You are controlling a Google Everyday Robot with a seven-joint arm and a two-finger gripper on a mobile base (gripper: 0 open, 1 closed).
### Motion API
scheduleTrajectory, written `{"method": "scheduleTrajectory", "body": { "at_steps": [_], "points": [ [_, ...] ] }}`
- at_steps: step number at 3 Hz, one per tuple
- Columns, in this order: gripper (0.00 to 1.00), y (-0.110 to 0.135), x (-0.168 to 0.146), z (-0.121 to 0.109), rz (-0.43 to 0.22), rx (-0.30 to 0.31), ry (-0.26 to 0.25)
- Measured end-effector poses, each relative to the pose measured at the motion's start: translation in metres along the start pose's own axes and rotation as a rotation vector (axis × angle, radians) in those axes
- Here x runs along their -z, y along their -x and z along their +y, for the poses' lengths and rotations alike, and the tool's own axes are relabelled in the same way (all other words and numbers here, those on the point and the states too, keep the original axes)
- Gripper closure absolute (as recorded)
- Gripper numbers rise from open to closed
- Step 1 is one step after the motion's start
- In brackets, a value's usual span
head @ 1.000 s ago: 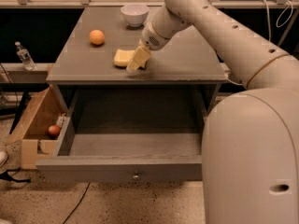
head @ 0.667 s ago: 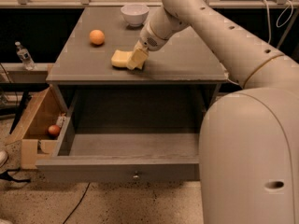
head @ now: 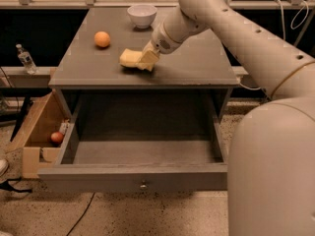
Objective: Place sponge into top drawer
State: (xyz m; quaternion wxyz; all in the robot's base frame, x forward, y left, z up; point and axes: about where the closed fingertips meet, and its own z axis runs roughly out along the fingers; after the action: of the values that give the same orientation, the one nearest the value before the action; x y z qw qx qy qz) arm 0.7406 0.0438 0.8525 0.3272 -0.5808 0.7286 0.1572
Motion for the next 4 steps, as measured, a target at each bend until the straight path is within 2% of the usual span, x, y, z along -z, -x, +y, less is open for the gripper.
{"method": "scheduleTrajectory", "body": {
  "at_steps": [1, 2, 4],
  "points": [
    [1.00, 0.004, 0.034, 0.019, -0.110, -0.002, -0.035],
    [1.00, -0.015, 0.074, 0.058, -0.179, -0.031, -0.058],
    [1.00, -0.017, 0.067, 0.064, -0.159, -0.023, -0.043]
  ]
}}
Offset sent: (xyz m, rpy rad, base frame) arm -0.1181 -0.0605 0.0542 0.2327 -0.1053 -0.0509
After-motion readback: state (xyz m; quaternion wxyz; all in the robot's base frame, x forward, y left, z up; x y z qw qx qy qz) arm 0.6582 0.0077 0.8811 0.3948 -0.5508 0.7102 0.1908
